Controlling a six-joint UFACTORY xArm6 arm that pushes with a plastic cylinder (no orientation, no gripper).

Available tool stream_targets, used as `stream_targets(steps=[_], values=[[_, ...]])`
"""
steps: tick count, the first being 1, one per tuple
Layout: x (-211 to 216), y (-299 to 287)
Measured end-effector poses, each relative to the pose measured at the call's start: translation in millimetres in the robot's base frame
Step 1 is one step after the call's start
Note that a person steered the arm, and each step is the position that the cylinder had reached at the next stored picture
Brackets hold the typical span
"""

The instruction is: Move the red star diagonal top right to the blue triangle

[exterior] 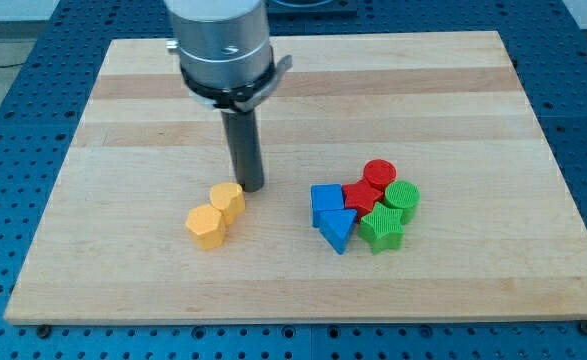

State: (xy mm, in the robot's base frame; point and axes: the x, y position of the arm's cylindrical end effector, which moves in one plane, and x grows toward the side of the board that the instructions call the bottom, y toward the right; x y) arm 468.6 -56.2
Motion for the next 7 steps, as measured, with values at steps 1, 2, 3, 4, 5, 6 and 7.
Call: stream_targets(steps=[1, 2, 3, 4, 5, 6, 7], values=[[8.1, 18.9], [33.3, 24.2], [57.0, 29.0], [79.4, 38.1], [95.3, 49.8], [103.5, 59.3], [103.6, 70.3]])
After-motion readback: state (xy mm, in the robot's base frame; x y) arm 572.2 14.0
